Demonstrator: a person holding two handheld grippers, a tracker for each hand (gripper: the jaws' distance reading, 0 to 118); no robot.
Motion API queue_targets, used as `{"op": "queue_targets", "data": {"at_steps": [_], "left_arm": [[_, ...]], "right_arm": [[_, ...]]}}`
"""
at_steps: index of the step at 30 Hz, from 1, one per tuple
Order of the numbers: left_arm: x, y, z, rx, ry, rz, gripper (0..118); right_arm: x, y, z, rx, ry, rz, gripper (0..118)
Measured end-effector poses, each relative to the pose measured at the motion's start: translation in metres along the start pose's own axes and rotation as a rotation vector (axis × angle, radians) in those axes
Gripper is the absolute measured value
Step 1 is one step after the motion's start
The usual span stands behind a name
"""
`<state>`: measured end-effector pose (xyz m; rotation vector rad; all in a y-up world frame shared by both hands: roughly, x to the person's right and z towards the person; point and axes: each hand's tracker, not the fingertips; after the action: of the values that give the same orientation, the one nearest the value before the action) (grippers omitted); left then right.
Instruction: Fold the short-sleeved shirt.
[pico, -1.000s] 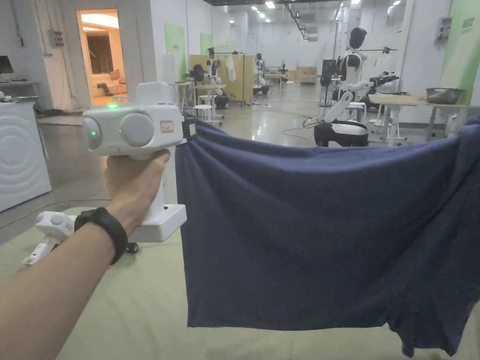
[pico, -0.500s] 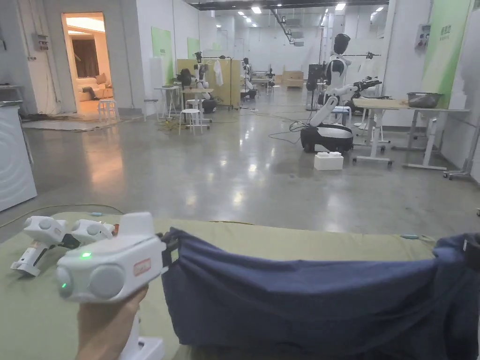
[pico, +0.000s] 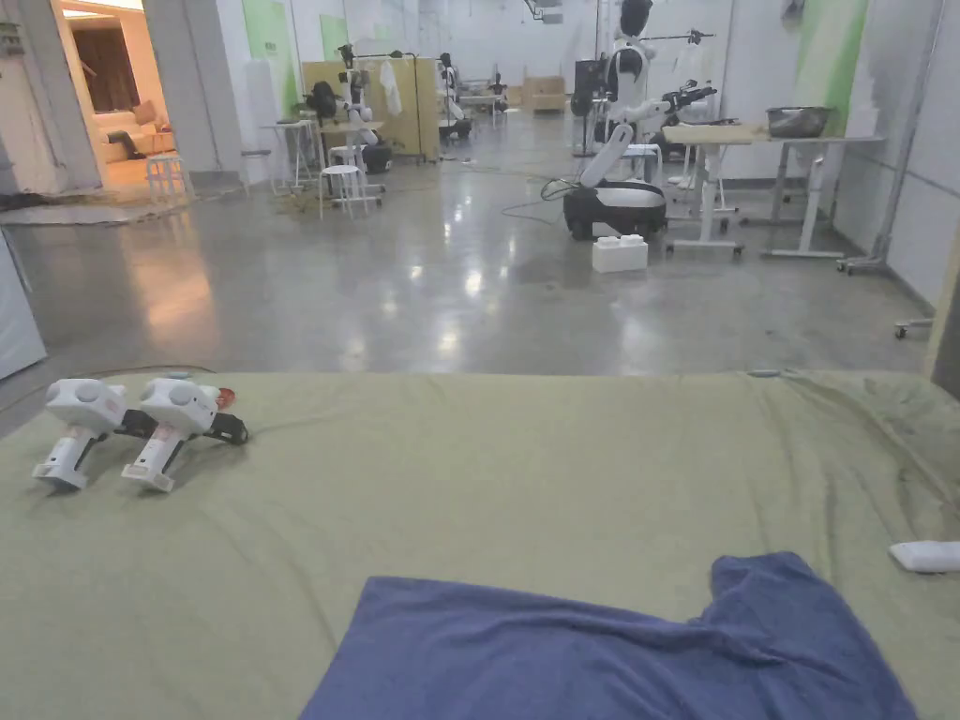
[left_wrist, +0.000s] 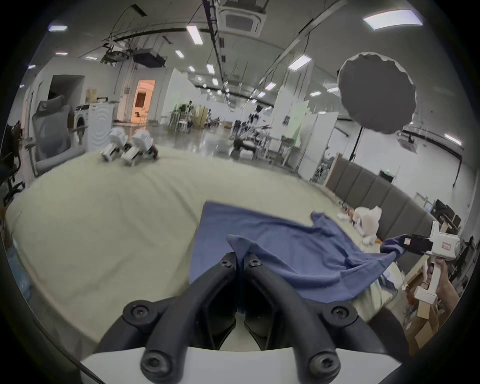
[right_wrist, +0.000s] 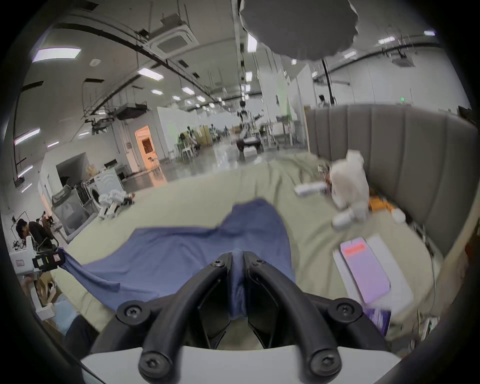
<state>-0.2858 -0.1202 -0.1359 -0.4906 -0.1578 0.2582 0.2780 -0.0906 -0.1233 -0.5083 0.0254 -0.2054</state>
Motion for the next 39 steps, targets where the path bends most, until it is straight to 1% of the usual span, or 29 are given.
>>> {"op": "queue_targets", "data": {"at_steps": [1, 3, 4, 6, 8, 9, 10, 11, 12, 13, 14, 15, 16, 17, 18, 20, 22, 25, 26, 27, 28, 32, 36, 37, 38, 39], "left_arm": [[-0.006, -0.011, 0.003, -0.047, -0.025, 0.022, 0], [-0.012, -0.03, 0.004, -0.106, 0.019, 0.044, 0], [-0.016, -0.038, 0.005, -0.142, 0.02, 0.05, 0], [-0.021, -0.046, 0.005, -0.16, 0.011, 0.054, 0], [-0.021, -0.049, 0.001, -0.203, 0.035, 0.033, 0], [-0.023, -0.049, -0.001, -0.221, 0.034, 0.031, 0], [-0.024, -0.049, -0.004, -0.229, 0.034, 0.033, 0], [-0.023, -0.05, -0.007, -0.234, 0.038, 0.034, 0], [-0.024, -0.049, -0.01, -0.265, 0.044, 0.027, 2], [-0.023, -0.05, -0.012, -0.278, 0.052, 0.012, 10], [-0.023, -0.051, -0.014, -0.281, 0.049, -0.002, 23], [-0.025, -0.052, -0.016, -0.304, 0.056, -0.015, 42], [-0.025, -0.053, -0.018, -0.33, 0.058, -0.024, 66], [-0.028, -0.055, -0.018, -0.335, 0.068, -0.024, 87], [-0.03, -0.055, -0.017, -0.335, 0.089, -0.03, 92], [-0.031, -0.051, -0.008, -0.305, 0.15, -0.031, 92], [-0.028, -0.043, 0.004, -0.242, 0.173, -0.042, 92], [-0.01, -0.022, 0.031, -0.068, 0.173, -0.091, 92], [-0.003, -0.015, 0.039, -0.018, 0.175, -0.106, 93], [0.006, -0.006, 0.047, 0.034, 0.178, -0.125, 93], [0.016, 0.002, 0.054, 0.081, 0.186, -0.157, 93], [0.052, 0.025, 0.077, 0.222, 0.18, -0.223, 92], [0.082, 0.041, 0.092, 0.313, 0.155, -0.277, 91], [0.086, 0.043, 0.094, 0.335, 0.138, -0.306, 89], [0.09, 0.044, 0.096, 0.345, 0.126, -0.324, 84], [0.095, 0.045, 0.099, 0.355, 0.118, -0.339, 79]], "right_arm": [[0.001, -0.014, 0.002, -0.024, -0.011, -0.019, 5], [0.01, -0.04, -0.004, -0.103, -0.032, -0.017, 5], [0.011, -0.05, -0.006, -0.134, -0.048, -0.028, 5], [0.013, -0.062, -0.01, -0.211, -0.077, -0.006, 5], [0.016, -0.069, -0.012, -0.257, -0.084, -0.006, 5], [0.017, -0.071, -0.015, -0.28, -0.111, -0.004, 5], [0.018, -0.072, -0.018, -0.3, -0.117, 0.002, 5], [0.017, -0.074, -0.015, -0.285, -0.109, 0.0, 5], [0.018, -0.075, -0.018, -0.298, -0.109, -0.002, 6], [0.019, -0.076, -0.021, -0.321, -0.107, -0.005, 9], [0.019, -0.078, -0.022, -0.335, -0.115, -0.002, 23], [0.02, -0.08, -0.021, -0.341, -0.112, 0.0, 44], [0.022, -0.082, -0.023, -0.371, -0.104, 0.016, 67], [0.023, -0.084, -0.024, -0.373, -0.108, 0.012, 82], [0.022, -0.085, -0.02, -0.374, -0.117, 0.016, 81], [0.024, -0.085, -0.01, -0.354, -0.138, 0.023, 82], [0.027, -0.079, 0.001, -0.312, -0.164, 0.02, 82], [0.021, -0.061, 0.028, -0.168, -0.133, 0.032, 81], [0.017, -0.054, 0.036, -0.112, -0.101, 0.046, 82], [0.007, -0.045, 0.047, -0.05, -0.065, 0.065, 81], [-0.001, -0.037, 0.054, 0.002, -0.053, 0.079, 82], [-0.035, -0.011, 0.073, 0.145, -0.051, 0.132, 81], [-0.064, 0.002, 0.082, 0.242, -0.048, 0.22, 81], [-0.069, 0.003, 0.084, 0.254, -0.045, 0.247, 79], [-0.074, 0.004, 0.085, 0.258, -0.059, 0.26, 72], [-0.078, 0.005, 0.085, 0.261, -0.062, 0.261, 63]]}}
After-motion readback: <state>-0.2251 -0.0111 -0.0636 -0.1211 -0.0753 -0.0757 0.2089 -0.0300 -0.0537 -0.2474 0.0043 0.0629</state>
